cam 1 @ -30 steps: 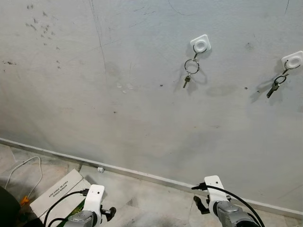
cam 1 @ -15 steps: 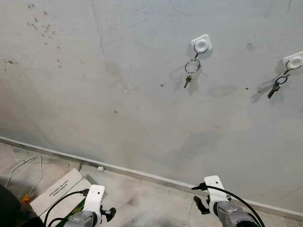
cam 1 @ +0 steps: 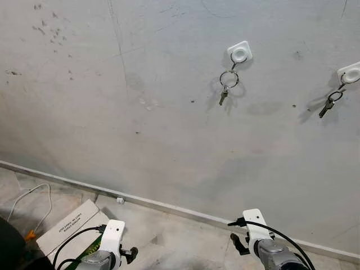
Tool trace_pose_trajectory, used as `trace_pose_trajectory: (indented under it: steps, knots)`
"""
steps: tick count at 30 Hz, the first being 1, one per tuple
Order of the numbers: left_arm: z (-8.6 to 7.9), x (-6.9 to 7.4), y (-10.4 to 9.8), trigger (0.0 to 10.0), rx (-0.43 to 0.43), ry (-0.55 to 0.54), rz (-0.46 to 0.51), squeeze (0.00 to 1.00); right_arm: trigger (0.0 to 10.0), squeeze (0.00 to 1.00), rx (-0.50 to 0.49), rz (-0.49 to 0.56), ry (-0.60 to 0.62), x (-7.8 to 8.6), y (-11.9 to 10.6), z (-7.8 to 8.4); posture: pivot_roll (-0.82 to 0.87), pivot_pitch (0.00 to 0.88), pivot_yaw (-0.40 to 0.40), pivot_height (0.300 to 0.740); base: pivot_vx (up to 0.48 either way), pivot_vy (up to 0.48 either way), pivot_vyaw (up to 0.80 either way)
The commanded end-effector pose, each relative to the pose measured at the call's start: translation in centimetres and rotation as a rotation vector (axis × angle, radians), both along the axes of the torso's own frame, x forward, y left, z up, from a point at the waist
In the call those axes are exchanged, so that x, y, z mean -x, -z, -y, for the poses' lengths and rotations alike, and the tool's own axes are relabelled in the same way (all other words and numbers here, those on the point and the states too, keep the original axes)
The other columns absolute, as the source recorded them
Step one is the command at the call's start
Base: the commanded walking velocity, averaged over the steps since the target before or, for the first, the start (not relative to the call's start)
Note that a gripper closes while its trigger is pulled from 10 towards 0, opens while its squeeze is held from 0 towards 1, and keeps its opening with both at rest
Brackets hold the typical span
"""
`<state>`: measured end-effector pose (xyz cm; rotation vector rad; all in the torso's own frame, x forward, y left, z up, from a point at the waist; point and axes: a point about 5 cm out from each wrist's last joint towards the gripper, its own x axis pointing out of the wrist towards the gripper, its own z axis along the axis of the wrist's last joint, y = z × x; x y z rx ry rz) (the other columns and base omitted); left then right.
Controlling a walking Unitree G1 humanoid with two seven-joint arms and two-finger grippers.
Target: Hang keys on a hook
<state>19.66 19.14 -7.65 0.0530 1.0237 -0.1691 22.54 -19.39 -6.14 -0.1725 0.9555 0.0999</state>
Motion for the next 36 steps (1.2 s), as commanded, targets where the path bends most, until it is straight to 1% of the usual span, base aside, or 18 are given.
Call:
trace_pose_trajectory:
  steps: [1, 15, 18, 20, 23, 24, 36]
  knots:
    - [0.09, -0.12, -0.05, 10.0, 0.001, 0.010, -0.006, 0.00, 10.0, 0.00, 0.000, -0.021, 0.003, 0.44, 0.24, 0.22, 0.05, 0.045, -0.020, 0.740, 0.000, 0.000, 0.00]
    - [-0.02, -0.22, -0.10, 10.0, -0.007, 0.001, 0.004, 0.00, 10.0, 0.00, -0.005, -0.020, 0.010, 0.40, 0.23, 0.16, 0.05, 0.043, -0.017, 0.740, 0.000, 0.000, 0.00]
    - [-0.11, -0.32, -0.16, 10.0, -0.023, -0.017, 0.020, 0.00, 10.0, 0.00, -0.003, -0.015, 0.016, 0.36, 0.20, 0.20, 0.05, 0.043, -0.017, 0.740, 0.000, 0.000, 0.00]
    - [-0.41, -0.55, -0.32, 10.0, -0.068, -0.077, 0.077, 0.00, 10.0, 0.00, -0.016, 0.020, 0.054, 0.22, 0.09, 0.24, 0.05, 0.038, -0.021, 0.740, 0.000, 0.000, 0.00]
    - [-0.63, -0.72, -0.49, 10.0, -0.097, -0.138, 0.124, 0.00, 10.0, 0.00, -0.017, 0.050, 0.070, 0.02, -0.07, 0.28, 0.05, 0.036, -0.022, 0.740, 0.000, 0.000, 0.00]
    - [-0.62, -0.71, -0.49, 10.0, -0.091, -0.159, 0.130, 0.00, 10.0, 0.00, -0.020, 0.056, 0.077, -0.02, -0.10, 0.29, 0.05, 0.036, -0.022, 0.740, 0.000, 0.000, 0.00]
    - [-0.29, -0.88, -0.58, 10.0, -0.067, -0.183, 0.159, 0.00, 10.0, 0.00, -0.014, 0.087, 0.086, -0.25, -0.30, 0.41, 0.04, 0.028, -0.024, 0.740, 0.000, 0.000, 0.00]
